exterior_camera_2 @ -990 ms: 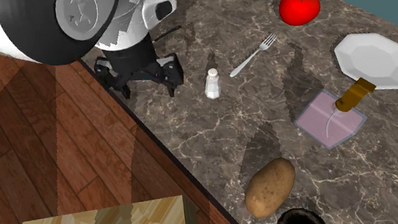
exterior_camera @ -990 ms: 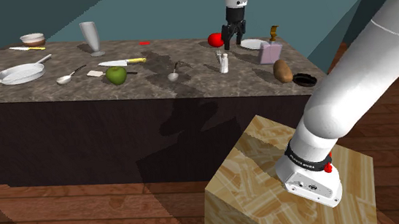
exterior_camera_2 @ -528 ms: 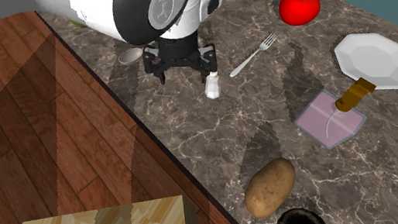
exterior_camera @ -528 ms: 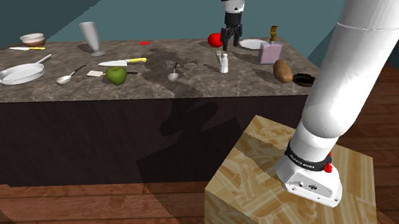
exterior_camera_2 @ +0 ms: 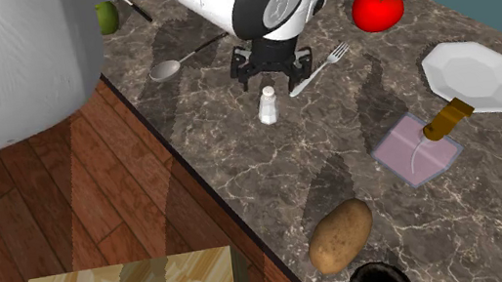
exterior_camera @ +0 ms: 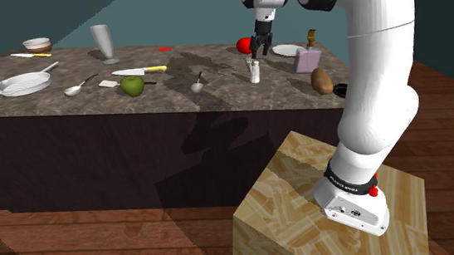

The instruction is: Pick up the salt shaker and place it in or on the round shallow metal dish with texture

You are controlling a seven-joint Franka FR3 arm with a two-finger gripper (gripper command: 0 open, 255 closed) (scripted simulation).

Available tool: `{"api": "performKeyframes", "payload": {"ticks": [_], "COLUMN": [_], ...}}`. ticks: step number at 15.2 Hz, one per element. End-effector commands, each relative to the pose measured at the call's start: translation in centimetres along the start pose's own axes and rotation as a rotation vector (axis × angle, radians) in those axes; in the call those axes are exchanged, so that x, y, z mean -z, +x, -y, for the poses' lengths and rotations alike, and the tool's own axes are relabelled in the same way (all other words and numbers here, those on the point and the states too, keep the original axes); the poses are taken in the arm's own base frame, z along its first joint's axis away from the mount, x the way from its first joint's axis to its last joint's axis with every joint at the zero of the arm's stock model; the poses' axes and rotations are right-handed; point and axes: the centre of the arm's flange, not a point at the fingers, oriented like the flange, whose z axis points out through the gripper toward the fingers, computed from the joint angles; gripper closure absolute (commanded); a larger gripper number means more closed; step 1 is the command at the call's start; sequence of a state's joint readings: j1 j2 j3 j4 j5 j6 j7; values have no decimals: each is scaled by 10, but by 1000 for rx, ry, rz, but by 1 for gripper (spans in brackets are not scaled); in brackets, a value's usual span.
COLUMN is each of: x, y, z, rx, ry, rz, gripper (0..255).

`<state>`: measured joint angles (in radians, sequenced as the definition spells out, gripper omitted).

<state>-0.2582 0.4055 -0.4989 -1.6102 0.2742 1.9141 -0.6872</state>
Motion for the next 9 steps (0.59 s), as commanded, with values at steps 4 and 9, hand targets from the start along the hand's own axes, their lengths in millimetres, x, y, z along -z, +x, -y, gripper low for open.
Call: {"api": "performKeyframes", "payload": {"ticks": [4, 9], "x": [-28, -47], "y": [9, 9], "z": [-8, -8], "rx": [2, 2], "ry": [7, 7], "rz": [-4, -4], "gripper": [0, 0]}}
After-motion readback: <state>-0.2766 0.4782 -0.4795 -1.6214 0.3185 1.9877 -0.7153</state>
